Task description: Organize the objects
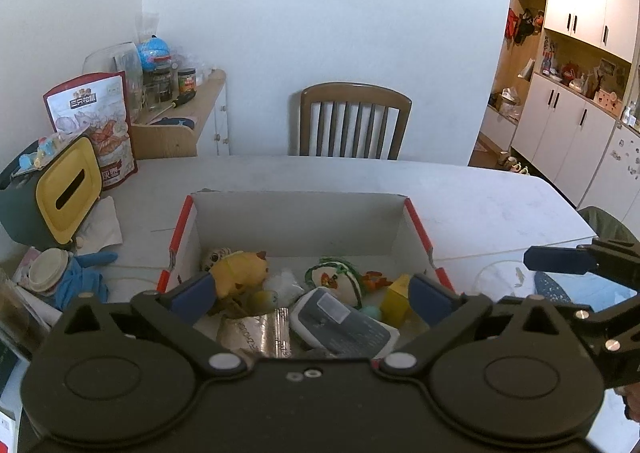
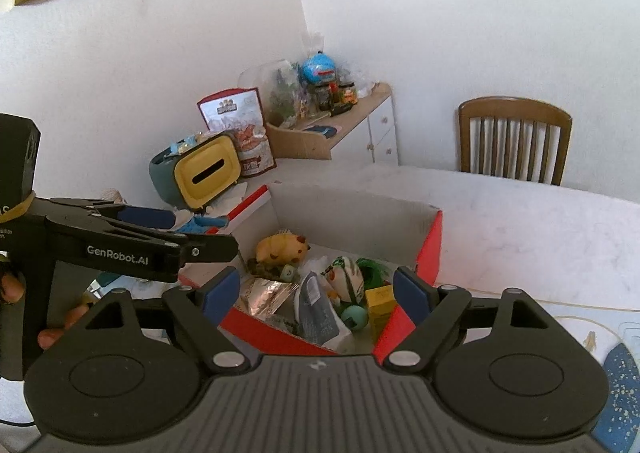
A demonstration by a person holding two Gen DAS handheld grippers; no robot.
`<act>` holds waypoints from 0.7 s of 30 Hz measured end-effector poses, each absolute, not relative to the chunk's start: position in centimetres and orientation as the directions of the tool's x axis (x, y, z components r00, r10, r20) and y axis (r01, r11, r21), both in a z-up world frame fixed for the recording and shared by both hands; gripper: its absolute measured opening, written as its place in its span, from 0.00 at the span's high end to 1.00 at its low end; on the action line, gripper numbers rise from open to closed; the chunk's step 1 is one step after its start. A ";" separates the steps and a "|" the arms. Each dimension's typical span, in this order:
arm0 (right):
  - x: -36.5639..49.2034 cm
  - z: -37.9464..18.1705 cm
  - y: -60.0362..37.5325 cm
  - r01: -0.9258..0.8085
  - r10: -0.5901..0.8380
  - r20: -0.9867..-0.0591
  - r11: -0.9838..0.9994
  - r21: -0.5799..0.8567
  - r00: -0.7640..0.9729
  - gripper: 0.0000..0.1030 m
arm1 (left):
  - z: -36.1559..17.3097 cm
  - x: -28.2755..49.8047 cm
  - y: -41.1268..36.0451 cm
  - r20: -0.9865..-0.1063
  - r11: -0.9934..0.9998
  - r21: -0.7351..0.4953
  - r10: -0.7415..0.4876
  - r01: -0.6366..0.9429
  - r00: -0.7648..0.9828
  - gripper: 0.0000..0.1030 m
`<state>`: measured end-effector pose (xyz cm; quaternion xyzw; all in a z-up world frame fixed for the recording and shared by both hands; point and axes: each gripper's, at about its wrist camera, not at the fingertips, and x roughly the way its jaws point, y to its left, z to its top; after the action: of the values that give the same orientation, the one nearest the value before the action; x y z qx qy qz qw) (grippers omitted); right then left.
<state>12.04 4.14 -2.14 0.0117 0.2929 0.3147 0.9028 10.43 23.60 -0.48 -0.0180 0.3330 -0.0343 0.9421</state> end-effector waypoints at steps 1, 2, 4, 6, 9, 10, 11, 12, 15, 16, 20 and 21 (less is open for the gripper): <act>11.9 -2.1 4.0 -0.560 0.574 -0.518 0.803 0.203 0.634 0.19 | -0.4 10.3 23.5 -0.625 0.997 -0.060 -0.079 0.053 0.776 0.01; 11.9 -2.1 3.8 -0.560 0.575 -0.516 0.803 0.205 0.636 0.19 | -0.4 10.2 23.4 -0.623 0.997 -0.062 -0.079 0.051 0.778 0.01; 11.6 -2.0 3.5 -0.554 0.571 -0.508 0.807 0.205 0.645 0.18 | -0.3 9.9 23.2 -0.618 0.997 -0.068 -0.078 0.046 0.783 0.00; 11.4 -2.0 3.2 -0.547 0.565 -0.504 0.812 0.201 0.653 0.18 | -0.2 9.6 22.9 -0.620 0.997 -0.066 -0.070 0.037 0.782 0.00; 11.2 -2.1 2.7 -0.540 0.567 -0.504 0.813 0.218 0.651 0.10 | -0.2 9.4 22.5 -0.628 0.998 -0.057 -0.052 0.021 0.777 0.00; 11.1 -2.2 2.5 -0.538 0.570 -0.502 0.812 0.224 0.651 0.05 | -0.2 9.3 22.4 -0.629 0.998 -0.054 -0.046 0.016 0.776 0.00; 11.1 -2.2 2.3 -0.540 0.575 -0.501 0.809 0.232 0.647 0.03 | -0.2 9.2 22.3 -0.631 0.999 -0.049 -0.039 0.011 0.775 0.00; 10.9 -2.1 2.1 -0.540 0.579 -0.497 0.807 0.238 0.647 0.01 | -0.2 9.1 22.2 -0.633 0.999 -0.045 -0.034 0.008 0.774 0.00; 10.4 -2.1 1.8 -0.544 0.583 -0.479 0.806 0.235 0.656 0.00 | -0.1 8.5 22.0 -0.629 0.999 -0.039 -0.020 -0.005 0.777 0.00; 10.3 -2.0 1.6 -0.545 0.587 -0.474 0.803 0.239 0.657 0.00 | 0.0 8.4 22.0 -0.628 0.999 -0.039 -0.019 -0.007 0.778 0.00; 9.9 -2.0 1.3 -0.551 0.595 -0.468 0.798 0.245 0.654 0.00 | 0.0 7.8 21.7 -0.634 0.999 -0.040 -0.010 -0.020 0.773 0.00; 9.7 -2.0 1.2 -0.551 0.594 -0.466 0.799 0.242 0.656 0.00 | 0.0 7.6 21.6 -0.635 0.999 -0.038 -0.005 -0.024 0.772 0.00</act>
<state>9.72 1.16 -1.99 0.0398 0.2701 0.3146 0.9091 7.63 21.65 -0.02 -0.0220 0.3374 0.0051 0.9411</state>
